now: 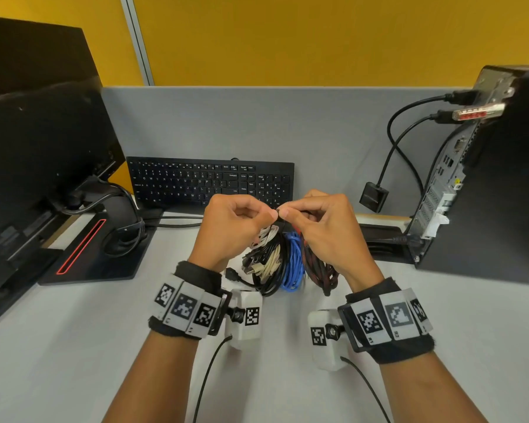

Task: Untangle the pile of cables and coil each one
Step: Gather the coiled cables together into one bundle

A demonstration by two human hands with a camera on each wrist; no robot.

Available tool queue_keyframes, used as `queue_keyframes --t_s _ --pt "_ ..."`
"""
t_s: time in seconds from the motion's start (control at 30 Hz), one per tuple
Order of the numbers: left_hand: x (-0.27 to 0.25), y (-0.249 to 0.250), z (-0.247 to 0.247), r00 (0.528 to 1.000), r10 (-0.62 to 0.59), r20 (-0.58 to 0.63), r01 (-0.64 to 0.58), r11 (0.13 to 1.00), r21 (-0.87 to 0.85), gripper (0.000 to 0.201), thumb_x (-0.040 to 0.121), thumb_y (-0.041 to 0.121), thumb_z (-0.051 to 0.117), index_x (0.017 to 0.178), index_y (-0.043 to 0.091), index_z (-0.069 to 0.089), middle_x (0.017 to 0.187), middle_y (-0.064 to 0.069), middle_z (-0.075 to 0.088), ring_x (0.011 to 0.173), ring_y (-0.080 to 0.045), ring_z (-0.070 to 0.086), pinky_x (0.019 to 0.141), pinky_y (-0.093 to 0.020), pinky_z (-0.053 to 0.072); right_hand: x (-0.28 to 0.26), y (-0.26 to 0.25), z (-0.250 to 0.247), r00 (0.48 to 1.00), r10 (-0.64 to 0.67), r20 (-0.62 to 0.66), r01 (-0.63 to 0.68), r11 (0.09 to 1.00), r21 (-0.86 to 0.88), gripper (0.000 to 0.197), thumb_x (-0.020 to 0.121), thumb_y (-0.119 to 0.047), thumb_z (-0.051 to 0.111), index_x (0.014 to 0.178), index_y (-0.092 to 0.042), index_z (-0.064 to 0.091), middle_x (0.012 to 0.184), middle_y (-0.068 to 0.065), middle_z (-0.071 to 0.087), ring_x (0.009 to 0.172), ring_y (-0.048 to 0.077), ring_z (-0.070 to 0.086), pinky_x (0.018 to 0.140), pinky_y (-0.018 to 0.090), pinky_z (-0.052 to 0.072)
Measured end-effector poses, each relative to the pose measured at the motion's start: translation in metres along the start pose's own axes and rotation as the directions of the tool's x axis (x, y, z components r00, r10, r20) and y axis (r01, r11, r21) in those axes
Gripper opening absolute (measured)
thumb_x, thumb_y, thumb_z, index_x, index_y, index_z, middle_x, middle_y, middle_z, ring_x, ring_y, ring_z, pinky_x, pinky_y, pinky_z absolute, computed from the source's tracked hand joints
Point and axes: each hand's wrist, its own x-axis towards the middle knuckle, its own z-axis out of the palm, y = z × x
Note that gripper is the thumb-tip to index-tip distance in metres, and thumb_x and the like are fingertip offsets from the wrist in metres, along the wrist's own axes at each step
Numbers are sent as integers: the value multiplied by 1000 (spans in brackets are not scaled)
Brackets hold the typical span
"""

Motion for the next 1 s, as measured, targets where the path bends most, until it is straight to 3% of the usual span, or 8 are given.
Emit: queue_keyframes --t_s 0.3,0.4,0.53,0.67,0.73,0.83,0.93,1.0 --pt "1 7 -3 987 -144 74 152 980 -125 16 80 -1 68 67 7 72 59 -7 60 52 -12 49 48 -24 40 0 -1 -5 989 -77 123 81 996 -23 9 88 -20 79 96 -23 82 85 -2 70 77 16 62 69 23 49" --pt "2 9 -3 990 -138 29 141 981 -133 13 80 0 68 68 5 72 59 -4 59 53 -11 48 48 -23 39 2 2 -7 984 -128 123 142 983 -118 4 89 -18 77 91 -21 80 86 -8 73 81 9 66 74 12 47" --pt "0 14 -3 994 -106 -27 100 980 -170 21 81 -4 65 63 6 68 59 -4 57 51 -9 47 48 -21 38 2 10 -15 984 -87 158 115 976 -183 7 90 -18 75 86 -22 78 79 -8 74 75 8 69 69 21 54" --pt "0 19 -16 992 -81 -99 55 969 -240 23 84 -6 61 65 6 67 60 -3 56 52 -8 45 49 -19 35 2 17 -23 973 -23 229 69 978 -195 11 87 -11 76 82 -20 79 65 -5 71 60 7 65 58 17 50" --pt "-1 21 -20 992 -57 -112 25 963 -270 21 86 -6 60 69 5 66 61 -2 56 53 -8 45 49 -19 36 2 18 -21 972 -7 234 58 976 -212 10 85 -11 77 80 -20 78 64 -6 70 60 14 65 59 28 55" --pt "-4 26 -15 994 53 -94 -78 952 -296 17 88 -6 61 75 3 67 64 -4 58 55 -13 46 52 -22 41 1 13 -15 962 -13 273 55 987 -148 11 85 -8 76 83 -19 78 67 -9 69 61 21 64 67 37 57" --pt "-3 27 -10 988 139 -73 -154 947 -282 15 89 -3 63 77 5 68 67 -5 60 57 -15 50 55 -25 46 -1 8 -11 947 1 322 18 998 -57 3 87 -14 80 89 -17 80 79 0 71 67 32 66 68 39 57" --pt "-4 26 -12 984 156 -87 -172 954 -244 13 92 3 65 81 9 71 70 -3 67 61 -14 58 60 -27 52 -1 7 -8 952 22 306 -23 1000 -1 9 85 -15 81 91 -9 80 80 4 73 64 28 67 64 34 57"
